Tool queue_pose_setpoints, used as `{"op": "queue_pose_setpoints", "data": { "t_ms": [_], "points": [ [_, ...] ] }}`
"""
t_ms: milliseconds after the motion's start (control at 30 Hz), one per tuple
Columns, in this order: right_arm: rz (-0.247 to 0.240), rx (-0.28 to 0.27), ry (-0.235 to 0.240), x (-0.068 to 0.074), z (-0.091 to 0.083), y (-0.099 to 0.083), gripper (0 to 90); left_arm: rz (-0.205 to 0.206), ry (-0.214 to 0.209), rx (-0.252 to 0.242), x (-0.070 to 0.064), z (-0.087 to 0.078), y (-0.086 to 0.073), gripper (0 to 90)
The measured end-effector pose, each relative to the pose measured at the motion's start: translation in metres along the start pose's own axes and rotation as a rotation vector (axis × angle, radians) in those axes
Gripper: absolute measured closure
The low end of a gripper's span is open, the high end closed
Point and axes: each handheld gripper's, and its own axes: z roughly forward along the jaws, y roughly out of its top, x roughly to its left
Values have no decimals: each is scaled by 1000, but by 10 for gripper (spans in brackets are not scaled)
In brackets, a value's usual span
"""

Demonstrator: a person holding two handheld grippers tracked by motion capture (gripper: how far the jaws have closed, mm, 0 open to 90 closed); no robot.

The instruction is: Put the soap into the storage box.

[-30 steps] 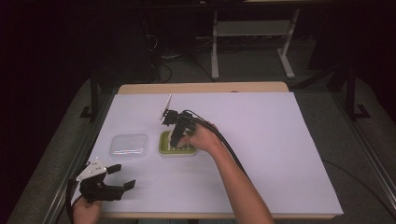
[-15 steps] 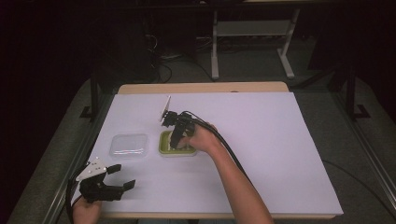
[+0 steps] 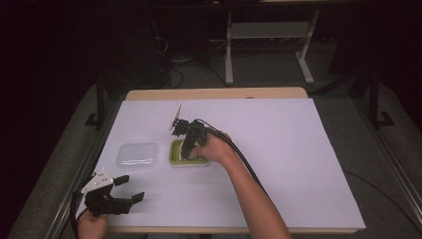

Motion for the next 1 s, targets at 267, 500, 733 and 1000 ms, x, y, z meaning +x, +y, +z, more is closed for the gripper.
{"op": "queue_pose_setpoints", "data": {
  "t_ms": [267,500,733,1000],
  "points": [
    [2,1,3,0,1,0,244,3,-1,0,0,-1,0,129],
    [0,3,6,0,1,0,244,3,2,-2,0,-1,0,129],
    [1,5,6,0,1,0,244,5,1,-5,-1,-1,0,129],
    [-7,15,10,1,2,0,243,7,0,-3,-1,-1,0,129]
  ]
}}
